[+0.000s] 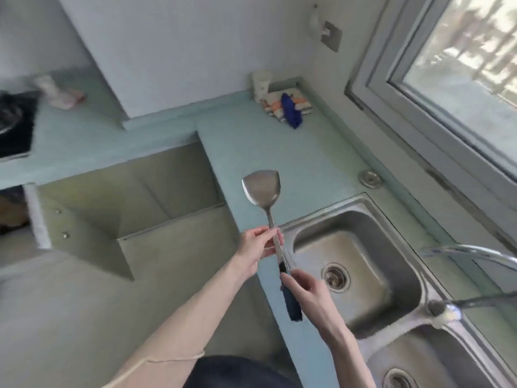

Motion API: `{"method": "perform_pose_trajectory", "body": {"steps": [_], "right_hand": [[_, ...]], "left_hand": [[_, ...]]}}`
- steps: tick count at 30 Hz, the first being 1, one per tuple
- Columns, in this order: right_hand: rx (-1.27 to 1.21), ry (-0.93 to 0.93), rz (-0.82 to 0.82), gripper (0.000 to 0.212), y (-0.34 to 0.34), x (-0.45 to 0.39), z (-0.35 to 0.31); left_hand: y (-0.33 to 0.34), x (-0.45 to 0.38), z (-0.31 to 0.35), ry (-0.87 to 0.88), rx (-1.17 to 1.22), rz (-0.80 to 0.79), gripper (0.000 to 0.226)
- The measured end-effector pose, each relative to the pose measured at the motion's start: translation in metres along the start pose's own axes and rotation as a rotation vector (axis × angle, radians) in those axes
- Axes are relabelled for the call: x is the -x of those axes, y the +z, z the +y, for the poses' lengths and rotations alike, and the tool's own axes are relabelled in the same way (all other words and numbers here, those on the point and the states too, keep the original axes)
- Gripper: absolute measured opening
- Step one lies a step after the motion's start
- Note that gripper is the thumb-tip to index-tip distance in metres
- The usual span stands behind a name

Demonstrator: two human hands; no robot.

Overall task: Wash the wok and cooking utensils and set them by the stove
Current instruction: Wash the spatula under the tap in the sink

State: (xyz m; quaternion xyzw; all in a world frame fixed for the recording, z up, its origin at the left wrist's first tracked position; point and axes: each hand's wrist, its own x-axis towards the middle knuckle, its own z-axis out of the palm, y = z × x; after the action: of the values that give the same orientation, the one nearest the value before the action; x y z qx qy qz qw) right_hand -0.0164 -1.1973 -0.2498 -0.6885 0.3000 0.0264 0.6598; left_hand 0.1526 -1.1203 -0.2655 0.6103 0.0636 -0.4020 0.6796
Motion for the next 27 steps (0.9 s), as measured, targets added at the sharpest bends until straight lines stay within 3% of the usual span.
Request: {"method": "perform_pose_trajectory", "body": {"steps": [11,27], "right_hand": [[0.193,-0.092,-0.346,0.042,0.209,-0.047,-0.085],[0.410,-0.083,-0.789,0.030,0.538,-0.081,-0.151]], "left_hand": [[-0.231,0.060,0.080,0.209,0.258,0.358,0.017],[-0.561,0.152,0.112,0.307,0.512,0.892,0.013]]}}
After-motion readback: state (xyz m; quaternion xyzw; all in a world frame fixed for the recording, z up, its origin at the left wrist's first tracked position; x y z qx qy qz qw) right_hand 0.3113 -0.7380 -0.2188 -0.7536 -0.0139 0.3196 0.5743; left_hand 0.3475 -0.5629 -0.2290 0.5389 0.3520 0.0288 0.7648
